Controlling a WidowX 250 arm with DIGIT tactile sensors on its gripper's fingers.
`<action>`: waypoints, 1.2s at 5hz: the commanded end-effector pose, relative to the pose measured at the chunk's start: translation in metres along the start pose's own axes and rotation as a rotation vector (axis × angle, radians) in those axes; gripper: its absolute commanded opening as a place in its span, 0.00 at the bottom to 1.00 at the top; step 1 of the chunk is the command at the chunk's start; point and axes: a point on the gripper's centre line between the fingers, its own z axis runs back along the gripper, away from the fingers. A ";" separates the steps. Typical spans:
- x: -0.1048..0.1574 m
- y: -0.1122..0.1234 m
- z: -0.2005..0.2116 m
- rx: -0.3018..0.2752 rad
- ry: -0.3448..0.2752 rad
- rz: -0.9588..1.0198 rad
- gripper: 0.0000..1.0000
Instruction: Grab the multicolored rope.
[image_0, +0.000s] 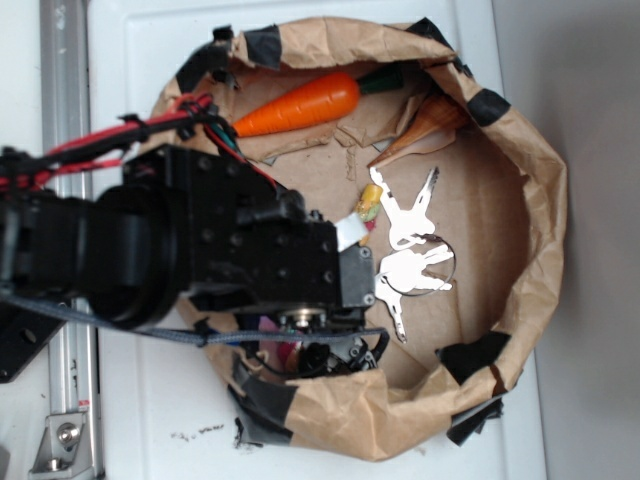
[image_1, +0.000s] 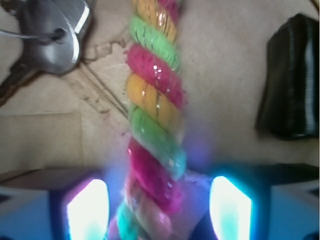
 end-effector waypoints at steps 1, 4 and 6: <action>0.002 -0.007 -0.009 0.025 0.008 -0.008 0.00; 0.046 0.002 0.114 -0.166 -0.329 -0.632 0.00; 0.048 0.009 0.146 -0.172 -0.183 -0.717 0.00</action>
